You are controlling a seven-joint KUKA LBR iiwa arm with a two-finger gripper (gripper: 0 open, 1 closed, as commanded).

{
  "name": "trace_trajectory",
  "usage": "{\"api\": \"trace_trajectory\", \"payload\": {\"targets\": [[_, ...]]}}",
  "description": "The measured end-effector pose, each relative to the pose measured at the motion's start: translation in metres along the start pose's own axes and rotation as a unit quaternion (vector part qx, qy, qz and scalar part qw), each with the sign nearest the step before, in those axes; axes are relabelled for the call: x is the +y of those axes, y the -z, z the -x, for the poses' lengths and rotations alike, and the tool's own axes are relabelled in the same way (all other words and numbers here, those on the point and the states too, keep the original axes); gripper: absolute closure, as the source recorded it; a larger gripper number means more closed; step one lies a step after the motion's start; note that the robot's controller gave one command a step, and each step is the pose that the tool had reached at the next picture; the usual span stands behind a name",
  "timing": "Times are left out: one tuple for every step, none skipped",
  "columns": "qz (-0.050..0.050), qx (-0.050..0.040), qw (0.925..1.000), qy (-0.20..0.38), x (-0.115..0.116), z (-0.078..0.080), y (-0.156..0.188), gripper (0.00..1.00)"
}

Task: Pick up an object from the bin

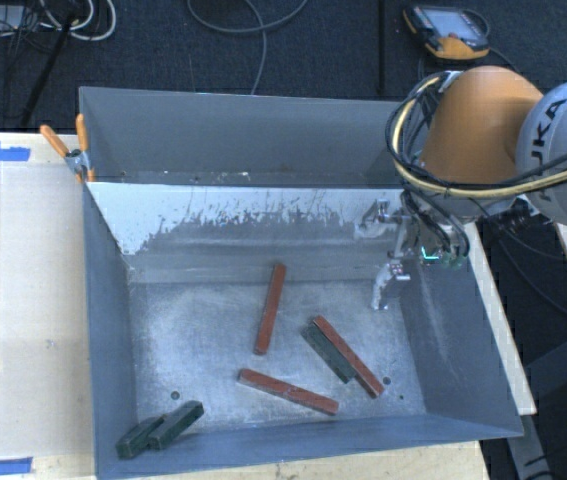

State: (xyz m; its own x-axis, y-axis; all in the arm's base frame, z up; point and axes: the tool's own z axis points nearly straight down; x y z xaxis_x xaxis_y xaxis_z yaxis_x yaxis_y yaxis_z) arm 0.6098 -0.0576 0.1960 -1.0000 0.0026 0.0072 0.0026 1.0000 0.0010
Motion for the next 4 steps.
{"api": "trace_trajectory", "payload": {"targets": [[0.0, -0.0037, 1.0, 0.001, 0.0, 0.002, 0.004, 0.0], [0.0, -0.0066, 0.9998, -0.018, 0.003, -0.01, -0.046, 0.0], [0.0, -0.0022, 0.9982, -0.06, 0.051, -0.034, -0.086, 0.0], [0.001, -0.0086, 0.9951, -0.098, 0.023, -0.037, -0.12, 1.0]]}}
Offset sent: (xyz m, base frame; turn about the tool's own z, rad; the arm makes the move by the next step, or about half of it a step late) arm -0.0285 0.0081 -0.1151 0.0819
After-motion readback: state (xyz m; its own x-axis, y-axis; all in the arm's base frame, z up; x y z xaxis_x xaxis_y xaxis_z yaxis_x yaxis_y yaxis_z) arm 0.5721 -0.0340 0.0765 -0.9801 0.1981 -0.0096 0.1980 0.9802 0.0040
